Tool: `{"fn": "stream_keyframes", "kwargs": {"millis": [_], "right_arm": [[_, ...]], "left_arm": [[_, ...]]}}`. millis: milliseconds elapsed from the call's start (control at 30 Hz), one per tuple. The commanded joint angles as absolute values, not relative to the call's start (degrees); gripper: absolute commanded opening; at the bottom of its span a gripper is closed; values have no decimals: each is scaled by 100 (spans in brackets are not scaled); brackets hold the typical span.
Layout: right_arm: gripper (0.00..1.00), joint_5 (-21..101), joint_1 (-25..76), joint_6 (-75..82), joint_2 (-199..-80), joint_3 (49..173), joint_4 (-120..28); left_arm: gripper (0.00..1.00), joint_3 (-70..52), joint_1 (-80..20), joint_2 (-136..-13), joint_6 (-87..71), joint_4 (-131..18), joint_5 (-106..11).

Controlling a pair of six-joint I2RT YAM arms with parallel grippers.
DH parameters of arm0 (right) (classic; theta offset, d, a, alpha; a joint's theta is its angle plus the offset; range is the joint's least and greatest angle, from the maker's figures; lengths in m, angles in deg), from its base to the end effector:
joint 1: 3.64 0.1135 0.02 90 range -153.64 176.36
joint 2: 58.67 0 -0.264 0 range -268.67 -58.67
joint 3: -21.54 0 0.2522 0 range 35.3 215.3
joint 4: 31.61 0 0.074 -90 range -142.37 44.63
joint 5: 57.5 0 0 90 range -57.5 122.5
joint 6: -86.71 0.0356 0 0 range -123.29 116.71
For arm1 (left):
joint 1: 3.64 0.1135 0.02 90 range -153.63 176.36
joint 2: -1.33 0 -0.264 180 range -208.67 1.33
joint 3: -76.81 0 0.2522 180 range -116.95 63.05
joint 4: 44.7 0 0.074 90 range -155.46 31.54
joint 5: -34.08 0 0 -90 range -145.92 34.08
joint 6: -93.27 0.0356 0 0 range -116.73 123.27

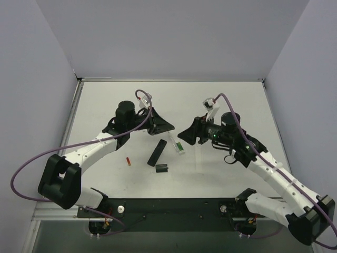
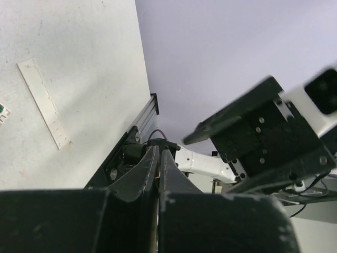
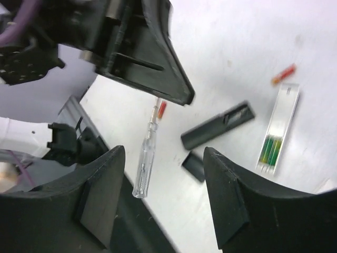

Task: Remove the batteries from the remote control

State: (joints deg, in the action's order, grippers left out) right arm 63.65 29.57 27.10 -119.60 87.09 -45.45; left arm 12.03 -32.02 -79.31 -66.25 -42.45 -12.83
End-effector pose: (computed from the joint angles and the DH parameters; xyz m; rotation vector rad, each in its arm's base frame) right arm 0.1959 0.1503 0.3478 -0.4806 1.8254 1.2585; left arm 0.2672 -0.1720 0.2815 -0.1264 2.1832 -1.7806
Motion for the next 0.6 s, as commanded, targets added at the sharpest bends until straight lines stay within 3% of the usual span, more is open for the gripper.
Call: {"fn": "stream_keyframes", "kwargs": {"millis": [0,333,567], "right_arm": [[56,5342,3292,1201,-10975,7691,-2049],[58,5175,4074,-57,-10710,7423,-1654],[49,4524,4496,-724,-11123,7713,-2058]], "left_arm": [[0,1190,-3124,-7672,-7239,-4151,-1505],[0,1471,-2754,-7558,-8584,-3465,-1769],[0,1752,-2763,-7444,-8875,-3183,-1831]]}}
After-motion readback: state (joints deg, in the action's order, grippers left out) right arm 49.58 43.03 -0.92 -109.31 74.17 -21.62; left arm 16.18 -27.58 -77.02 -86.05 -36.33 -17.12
